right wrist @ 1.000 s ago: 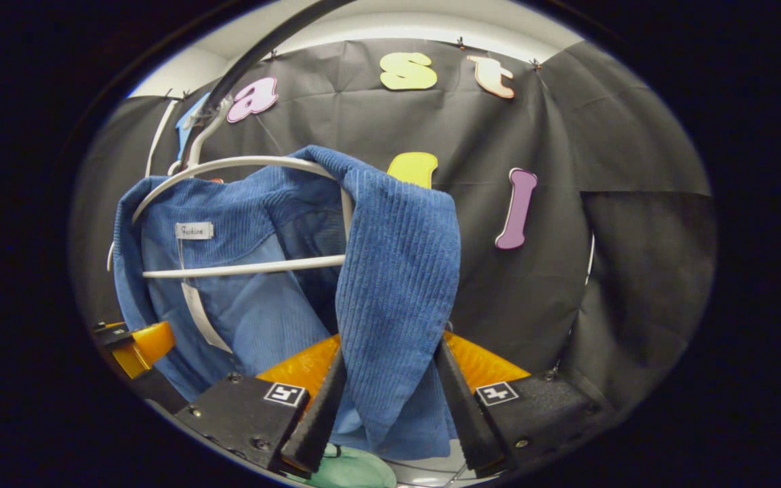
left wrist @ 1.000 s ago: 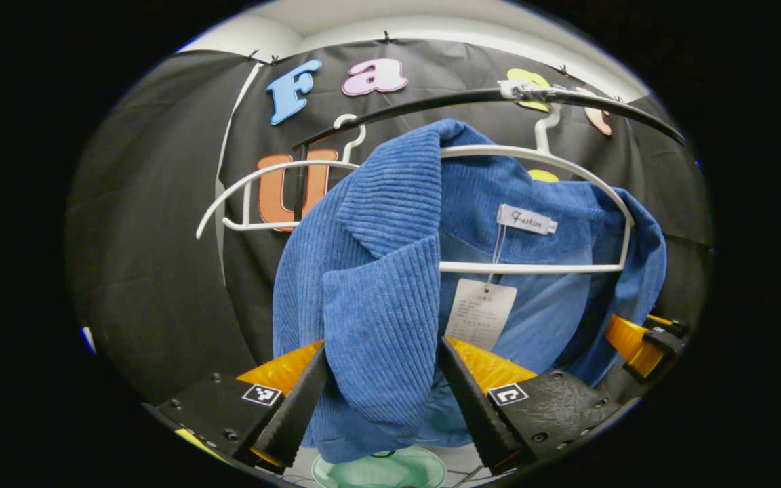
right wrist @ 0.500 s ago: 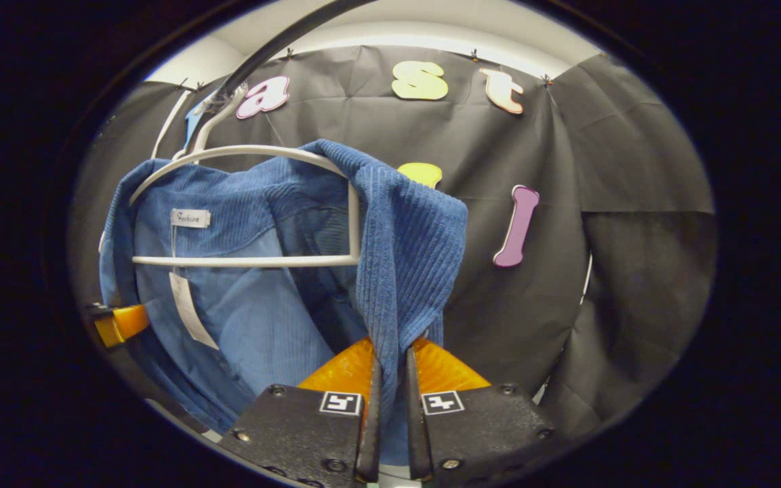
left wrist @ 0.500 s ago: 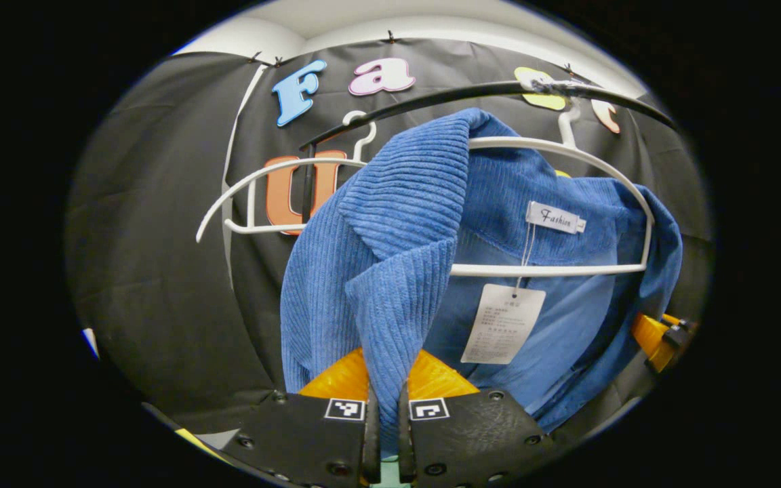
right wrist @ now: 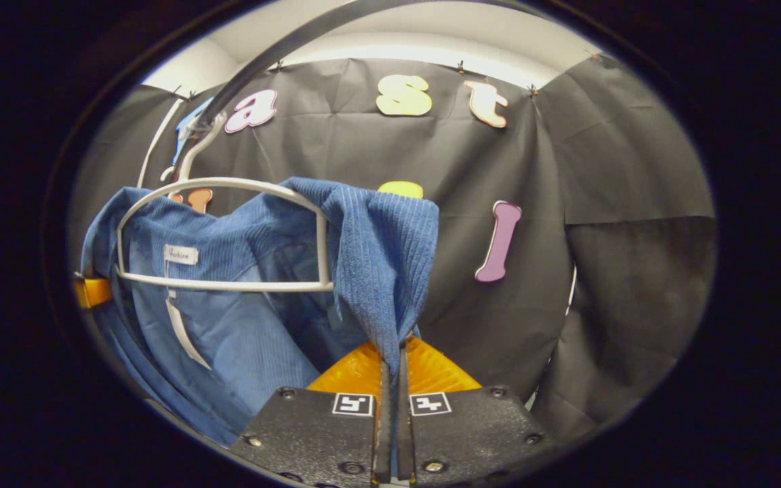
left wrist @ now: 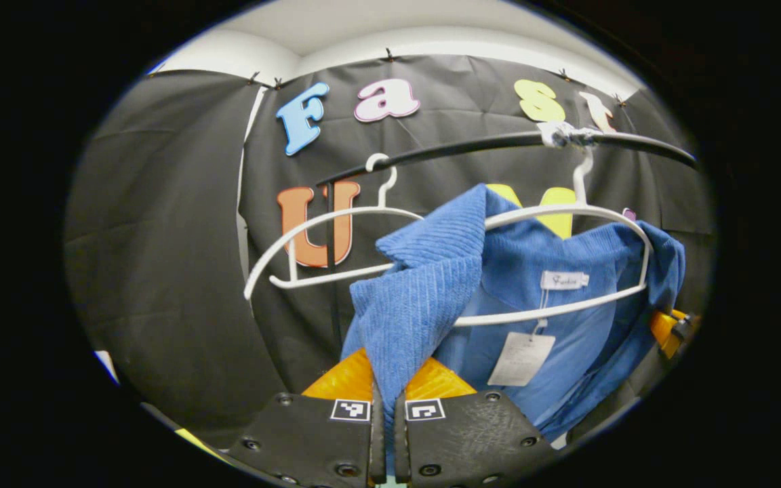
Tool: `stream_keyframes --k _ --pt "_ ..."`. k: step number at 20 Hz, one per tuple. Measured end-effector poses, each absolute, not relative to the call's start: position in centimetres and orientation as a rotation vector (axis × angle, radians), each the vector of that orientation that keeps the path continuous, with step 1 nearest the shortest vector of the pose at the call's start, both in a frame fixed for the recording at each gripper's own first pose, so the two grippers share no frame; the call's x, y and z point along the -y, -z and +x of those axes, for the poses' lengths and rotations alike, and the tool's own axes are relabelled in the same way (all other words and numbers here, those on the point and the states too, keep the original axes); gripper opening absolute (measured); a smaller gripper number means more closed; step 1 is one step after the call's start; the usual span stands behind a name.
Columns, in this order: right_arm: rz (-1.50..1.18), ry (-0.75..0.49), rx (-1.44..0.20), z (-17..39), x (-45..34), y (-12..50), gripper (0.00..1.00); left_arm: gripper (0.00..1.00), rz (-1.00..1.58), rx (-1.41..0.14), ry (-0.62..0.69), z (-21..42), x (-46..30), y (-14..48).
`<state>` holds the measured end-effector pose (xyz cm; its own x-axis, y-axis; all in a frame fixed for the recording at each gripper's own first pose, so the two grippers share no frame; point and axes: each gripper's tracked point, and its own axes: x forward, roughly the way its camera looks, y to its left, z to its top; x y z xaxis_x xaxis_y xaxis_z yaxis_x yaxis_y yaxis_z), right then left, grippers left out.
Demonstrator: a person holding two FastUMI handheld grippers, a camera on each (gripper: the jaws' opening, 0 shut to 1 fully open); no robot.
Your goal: Grasp the clothes on the hanger with both hands and then place them into the laundry hamper below.
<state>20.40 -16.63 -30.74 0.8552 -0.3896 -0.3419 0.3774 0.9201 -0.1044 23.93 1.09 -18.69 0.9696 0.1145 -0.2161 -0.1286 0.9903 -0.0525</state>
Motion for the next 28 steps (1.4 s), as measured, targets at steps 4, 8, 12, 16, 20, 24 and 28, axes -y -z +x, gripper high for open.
stream_keyframes --k 4,8,12,16,20,24,28 --pt "-0.057 0.437 -0.330 20.6 18.1 29.1 0.05 0.09 -0.038 -0.189 -0.150 24.5 -3.8 16.6" --pt "-0.072 0.455 -0.348 20.2 19.2 28.8 0.05 0.09 -0.003 -0.164 -0.175 24.9 -6.0 14.5" --pt "-0.148 0.517 -0.273 19.4 20.6 27.2 0.05 0.08 0.035 -0.140 -0.190 25.6 -7.8 12.5" --pt "-0.115 0.525 -0.277 19.0 20.4 27.2 0.05 0.08 0.040 -0.144 -0.177 26.0 -8.6 11.9" --pt "-0.084 0.503 -0.293 18.7 19.7 25.9 0.05 0.05 0.034 -0.180 -0.136 26.6 -8.8 12.0" --pt "-0.008 0.468 -0.369 17.9 18.6 25.3 0.05 0.05 0.046 -0.199 -0.116 27.0 -8.8 12.2" --pt "0.071 0.436 -0.423 17.2 17.0 24.6 0.05 0.05 0.037 -0.213 -0.102 27.4 -9.0 12.1"
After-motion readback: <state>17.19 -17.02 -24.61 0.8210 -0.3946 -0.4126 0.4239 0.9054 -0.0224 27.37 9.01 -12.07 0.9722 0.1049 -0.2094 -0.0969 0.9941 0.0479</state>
